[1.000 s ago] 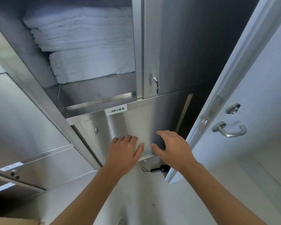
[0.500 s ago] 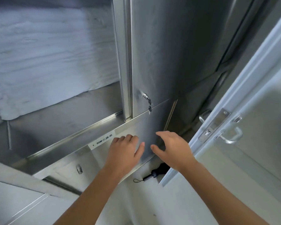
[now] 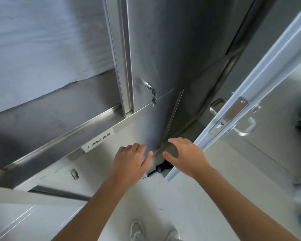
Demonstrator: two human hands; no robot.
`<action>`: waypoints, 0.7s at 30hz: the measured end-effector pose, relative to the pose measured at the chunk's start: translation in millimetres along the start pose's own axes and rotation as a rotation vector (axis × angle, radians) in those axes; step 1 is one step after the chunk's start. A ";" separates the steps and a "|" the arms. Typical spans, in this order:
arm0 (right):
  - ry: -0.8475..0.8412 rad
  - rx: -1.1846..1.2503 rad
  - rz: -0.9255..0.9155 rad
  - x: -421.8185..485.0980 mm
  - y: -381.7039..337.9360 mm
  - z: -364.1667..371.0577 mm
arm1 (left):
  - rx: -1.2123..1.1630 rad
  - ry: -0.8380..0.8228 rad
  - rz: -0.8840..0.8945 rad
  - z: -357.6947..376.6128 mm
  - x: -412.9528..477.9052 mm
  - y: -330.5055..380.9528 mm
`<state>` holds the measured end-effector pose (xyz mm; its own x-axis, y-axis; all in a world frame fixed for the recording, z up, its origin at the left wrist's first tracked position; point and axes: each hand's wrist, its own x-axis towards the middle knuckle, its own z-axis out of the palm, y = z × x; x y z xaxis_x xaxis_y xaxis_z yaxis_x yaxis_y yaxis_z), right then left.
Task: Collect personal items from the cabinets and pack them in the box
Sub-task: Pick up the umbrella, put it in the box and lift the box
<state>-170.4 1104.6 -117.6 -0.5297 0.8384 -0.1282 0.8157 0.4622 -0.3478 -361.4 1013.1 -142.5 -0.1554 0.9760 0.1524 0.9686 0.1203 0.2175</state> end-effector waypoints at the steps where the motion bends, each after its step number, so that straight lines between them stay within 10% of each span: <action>1: -0.021 0.002 0.004 -1.9 3.7 7.8 | 0.003 -0.025 -0.009 6.5 -6.5 0.5; 21: -0.330 0.090 0.075 10.6 194.5 383.4 | -0.013 -0.329 -0.254 359.4 -138.7 -11.0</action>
<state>-106.4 1092.6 -542.7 -0.5278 0.7234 -0.4451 0.8391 0.3630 -0.4051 -280.7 941.7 -512.5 -0.3167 0.9218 -0.2237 0.9048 0.3643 0.2205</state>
